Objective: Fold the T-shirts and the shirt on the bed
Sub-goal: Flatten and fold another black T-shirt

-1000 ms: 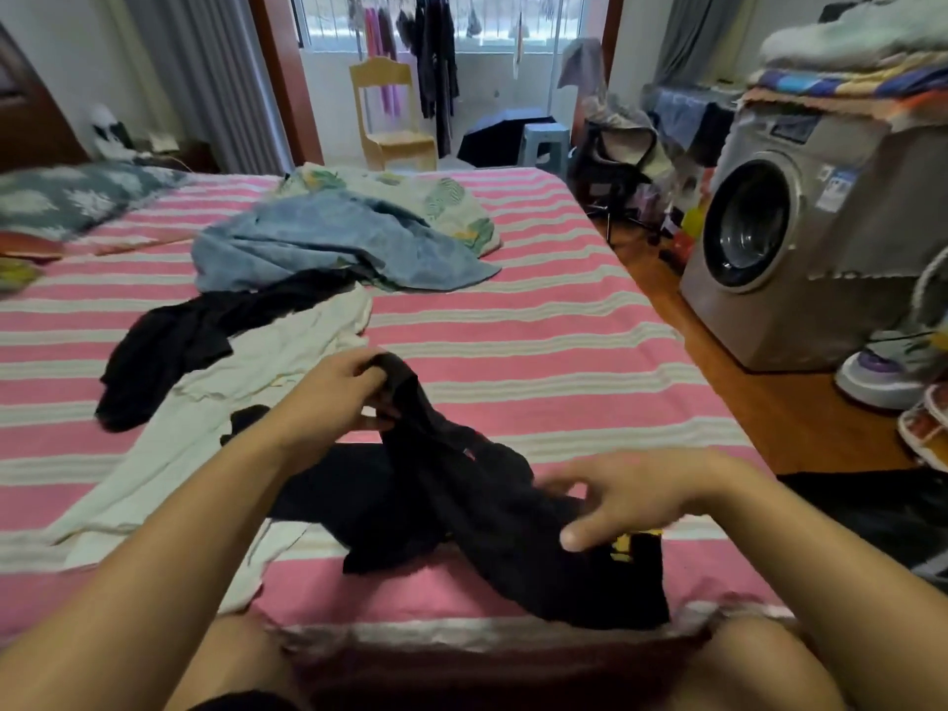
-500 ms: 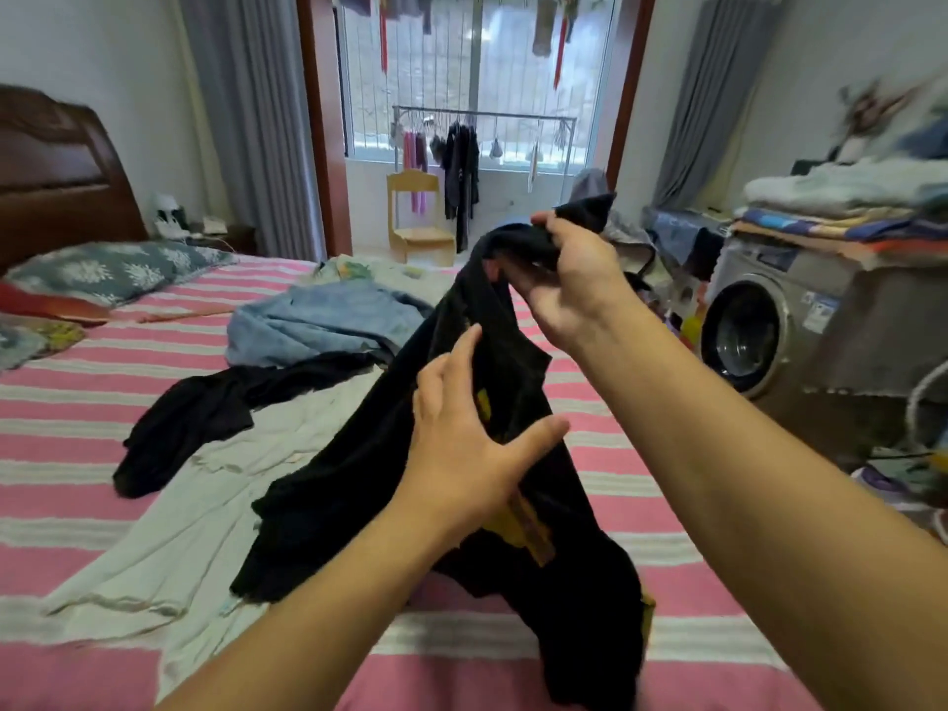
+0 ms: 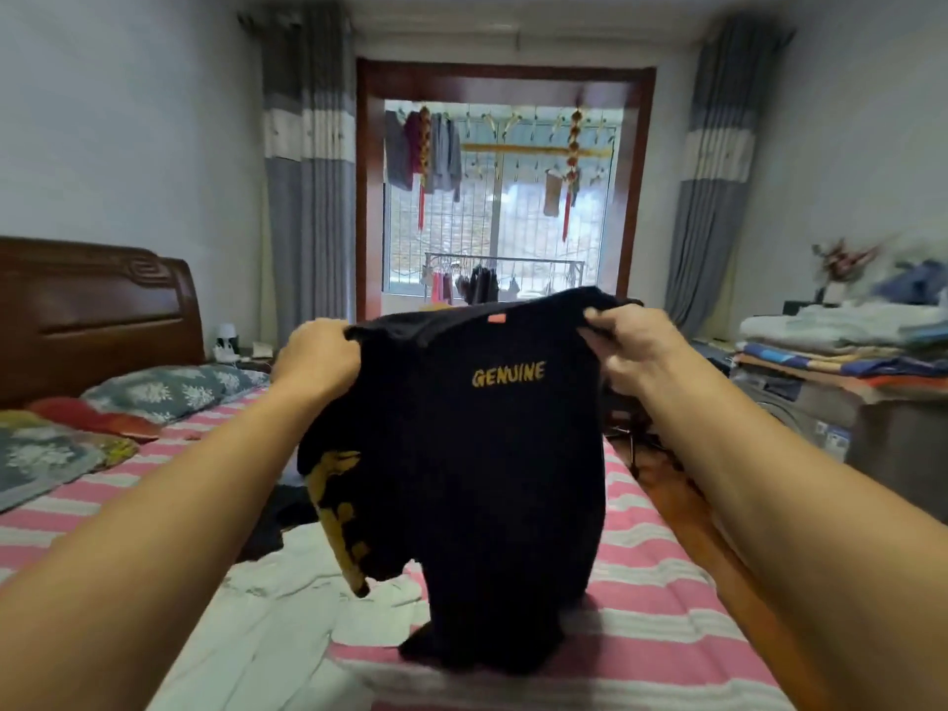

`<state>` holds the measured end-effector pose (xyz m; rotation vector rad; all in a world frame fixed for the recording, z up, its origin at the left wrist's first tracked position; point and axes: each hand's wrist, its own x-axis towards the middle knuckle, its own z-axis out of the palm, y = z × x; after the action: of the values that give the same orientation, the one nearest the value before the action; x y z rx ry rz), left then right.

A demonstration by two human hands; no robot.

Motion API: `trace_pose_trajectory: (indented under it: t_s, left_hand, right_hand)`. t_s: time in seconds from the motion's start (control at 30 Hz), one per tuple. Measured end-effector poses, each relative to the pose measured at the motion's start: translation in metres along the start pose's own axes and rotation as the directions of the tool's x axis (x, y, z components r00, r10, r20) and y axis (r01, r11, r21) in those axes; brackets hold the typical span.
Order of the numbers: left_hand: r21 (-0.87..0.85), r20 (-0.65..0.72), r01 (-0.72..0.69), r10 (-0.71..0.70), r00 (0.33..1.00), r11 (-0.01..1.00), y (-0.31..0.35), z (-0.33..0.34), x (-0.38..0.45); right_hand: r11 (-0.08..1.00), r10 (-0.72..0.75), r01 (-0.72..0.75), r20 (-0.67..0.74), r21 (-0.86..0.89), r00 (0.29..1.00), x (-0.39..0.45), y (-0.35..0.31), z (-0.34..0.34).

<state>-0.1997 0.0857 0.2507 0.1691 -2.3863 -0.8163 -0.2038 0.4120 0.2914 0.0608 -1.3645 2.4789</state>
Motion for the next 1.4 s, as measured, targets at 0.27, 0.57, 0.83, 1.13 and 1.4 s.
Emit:
trace_pose_trajectory:
  t_s: [0.27, 0.57, 0.83, 1.13, 1.4]
  left_hand:
    - [-0.082, 0.212, -0.068, 0.084, 0.974, 0.994, -0.004, -0.039, 0.001]
    - [-0.227, 0.003, -0.083, 0.086, 0.996, 0.97, -0.047, -0.013, -0.024]
    - [-0.291, 0.664, 0.37, -0.092, 0.742, 0.882, -0.084, -0.01, -0.063]
    - [0.314, 0.016, -0.236, 0.244, 0.97, 0.92, -0.082, 0.02, -0.045]
    - [-0.722, -0.201, 0.093, -0.336, 0.92, 0.686, 0.065, -0.087, 0.015]
  right_hand:
    - [0.287, -0.138, 0.257, 0.225, -0.923, 0.965, -0.027, 0.007, -0.063]
    - [0.518, 0.692, 0.064, 0.462, -0.853, 0.554, -0.114, 0.056, -0.112]
    - [0.707, 0.086, 0.074, 0.19, -0.704, 0.978, -0.105, 0.058, -0.157]
    - [-0.048, 0.167, 0.331, 0.319, -0.943, 0.933, -0.07, 0.036, -0.147]
    - [-0.019, -0.644, 0.074, 0.068, -0.997, 0.762, -0.054, -0.086, -0.05]
